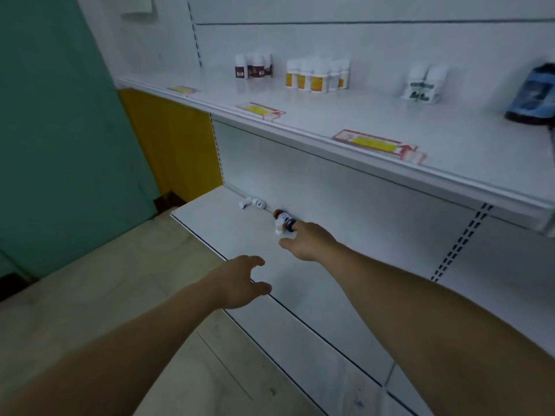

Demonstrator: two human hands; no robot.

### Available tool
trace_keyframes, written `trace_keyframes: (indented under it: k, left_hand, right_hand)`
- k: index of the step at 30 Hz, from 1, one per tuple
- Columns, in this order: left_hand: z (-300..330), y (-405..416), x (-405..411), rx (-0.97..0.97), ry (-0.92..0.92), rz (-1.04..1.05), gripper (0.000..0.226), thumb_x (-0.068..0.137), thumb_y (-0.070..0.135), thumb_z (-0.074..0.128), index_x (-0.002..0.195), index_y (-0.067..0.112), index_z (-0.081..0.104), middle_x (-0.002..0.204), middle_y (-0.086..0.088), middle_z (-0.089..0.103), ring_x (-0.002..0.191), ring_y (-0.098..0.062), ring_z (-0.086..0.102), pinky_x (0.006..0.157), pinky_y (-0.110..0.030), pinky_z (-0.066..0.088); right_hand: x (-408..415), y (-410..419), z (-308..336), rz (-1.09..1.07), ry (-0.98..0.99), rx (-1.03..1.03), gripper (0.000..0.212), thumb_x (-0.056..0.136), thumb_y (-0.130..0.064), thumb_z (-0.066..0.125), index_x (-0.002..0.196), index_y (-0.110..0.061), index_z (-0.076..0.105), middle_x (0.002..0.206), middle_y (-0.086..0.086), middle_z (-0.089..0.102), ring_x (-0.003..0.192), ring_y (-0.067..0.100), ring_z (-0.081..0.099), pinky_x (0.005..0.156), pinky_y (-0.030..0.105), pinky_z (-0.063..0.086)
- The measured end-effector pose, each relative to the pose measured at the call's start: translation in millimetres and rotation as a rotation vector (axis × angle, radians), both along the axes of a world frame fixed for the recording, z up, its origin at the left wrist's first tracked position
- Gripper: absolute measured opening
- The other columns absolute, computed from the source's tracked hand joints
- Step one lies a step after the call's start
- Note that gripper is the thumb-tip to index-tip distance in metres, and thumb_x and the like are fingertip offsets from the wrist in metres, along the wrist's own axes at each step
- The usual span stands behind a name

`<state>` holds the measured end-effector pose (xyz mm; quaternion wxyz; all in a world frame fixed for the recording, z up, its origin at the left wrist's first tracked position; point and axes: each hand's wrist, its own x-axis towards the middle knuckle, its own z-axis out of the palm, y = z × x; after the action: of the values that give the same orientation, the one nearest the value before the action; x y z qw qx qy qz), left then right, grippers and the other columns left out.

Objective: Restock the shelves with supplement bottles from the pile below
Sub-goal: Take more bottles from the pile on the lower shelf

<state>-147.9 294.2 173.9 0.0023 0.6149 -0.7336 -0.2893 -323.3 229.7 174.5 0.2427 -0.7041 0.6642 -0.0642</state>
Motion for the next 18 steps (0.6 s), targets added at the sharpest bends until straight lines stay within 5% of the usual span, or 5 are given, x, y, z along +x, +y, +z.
trace_keyframes:
  k: [11, 18]
  left_hand:
    - [-59.3, -228.3, 114.2, 0.069, -0.067, -0.237, 0.067, 0.087, 0.049, 0.058, 0.144, 0.024, 0.033, 0.152, -0.004, 0.029, 0.135, -0.021, 0.036, 0.108, -0.032, 0.033]
    - [-100.5, -349.7, 159.4, 0.095, -0.09, -0.369, 0.07, 0.086, 0.047, 0.061, 0.144, 0.02, 0.033, 0.151, -0.007, 0.031, 0.133, -0.023, 0.038, 0.105, -0.03, 0.032]
  right_hand:
    - [73.9, -136.5, -62.8, -0.32, -0.054, 0.049, 0.047, 0.09, -0.039, 0.056, 0.125, -0.008, 0.052, 0.121, 0.015, 0.06, 0.107, 0.031, 0.057, 0.074, 0.027, 0.036]
    - [112.0, -190.0, -101.8, -0.55, -0.034, 0.06, 0.058, 0.088, -0.043, 0.059, 0.132, -0.008, 0.045, 0.125, 0.015, 0.053, 0.108, 0.031, 0.055, 0.077, 0.029, 0.041]
